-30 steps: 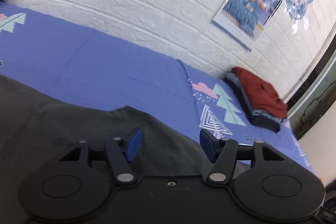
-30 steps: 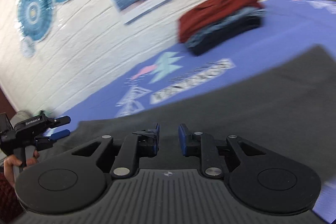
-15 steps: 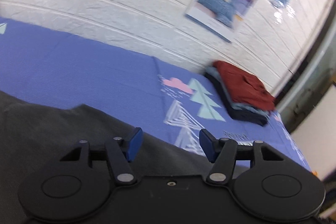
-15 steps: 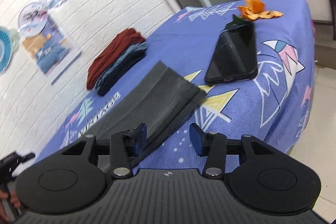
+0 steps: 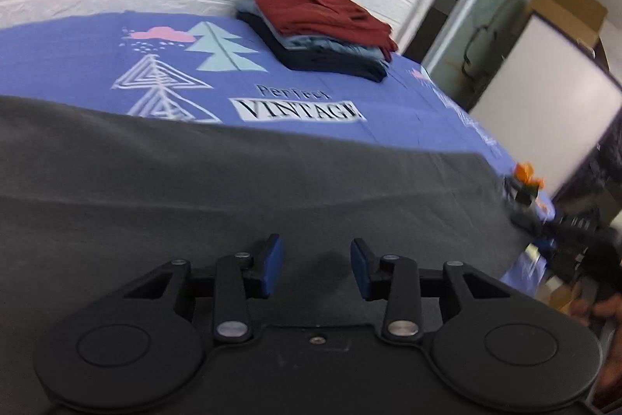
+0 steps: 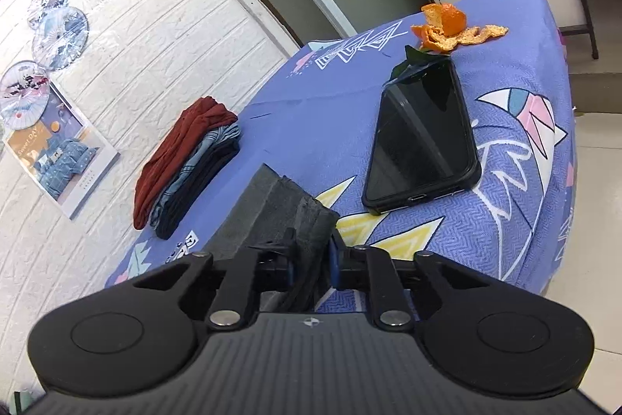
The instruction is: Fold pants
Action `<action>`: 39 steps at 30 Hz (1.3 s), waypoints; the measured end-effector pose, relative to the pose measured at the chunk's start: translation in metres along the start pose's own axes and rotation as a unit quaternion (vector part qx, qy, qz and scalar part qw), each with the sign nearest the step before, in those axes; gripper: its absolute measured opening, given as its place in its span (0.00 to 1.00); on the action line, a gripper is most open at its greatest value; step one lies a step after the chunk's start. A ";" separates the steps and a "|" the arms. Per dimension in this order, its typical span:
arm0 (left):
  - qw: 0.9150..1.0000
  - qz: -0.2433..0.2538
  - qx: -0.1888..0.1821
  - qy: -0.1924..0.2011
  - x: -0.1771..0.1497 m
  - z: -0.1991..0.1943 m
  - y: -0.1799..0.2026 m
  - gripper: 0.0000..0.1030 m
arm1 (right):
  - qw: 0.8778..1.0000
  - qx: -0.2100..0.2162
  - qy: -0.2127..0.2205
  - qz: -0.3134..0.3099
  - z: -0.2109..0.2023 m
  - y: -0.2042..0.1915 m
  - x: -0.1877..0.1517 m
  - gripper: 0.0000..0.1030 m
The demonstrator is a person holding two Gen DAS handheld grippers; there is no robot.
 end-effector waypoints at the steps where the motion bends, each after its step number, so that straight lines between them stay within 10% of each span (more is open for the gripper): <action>1: 1.000 0.028 0.006 0.003 -0.001 0.000 0.008 0.34 | 1.000 0.006 0.004 -0.006 -0.003 -0.005 0.002 0.21; 9: 0.999 -0.051 -0.005 0.012 0.012 -0.014 -0.019 0.46 | 0.984 0.136 0.047 -0.106 -0.030 -0.113 0.021 0.17; 14: 0.998 0.068 -0.017 -0.003 -0.014 -0.025 0.017 0.39 | 0.962 0.222 0.032 -0.153 -0.034 -0.186 0.003 0.17; 18: 0.997 -0.052 0.004 0.050 0.004 -0.065 -0.032 0.41 | 0.939 0.282 -0.010 -0.199 -0.036 -0.240 -0.032 0.16; 25: 0.959 -0.211 0.115 0.152 0.004 -0.161 -0.156 0.42 | 0.885 0.361 -0.115 -0.271 -0.037 -0.307 -0.124 0.16; 31: 0.925 -0.314 0.107 0.188 -0.021 -0.198 -0.204 0.42 | 0.834 0.383 -0.186 -0.349 -0.036 -0.335 -0.203 0.16; 39: 0.928 -0.316 0.076 0.184 -0.021 -0.199 -0.207 0.58 | 0.813 0.358 -0.241 -0.392 -0.024 -0.330 -0.252 0.16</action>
Point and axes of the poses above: each gripper's, at about its wrist camera, not at the fingertips, and z roughly the way its jaws point, y to its right, x to its top, the point moved 10 cm from there along z, roughly the way its jaws point, and after that the axes turned 1 degree about z, right-handed, at the moved point
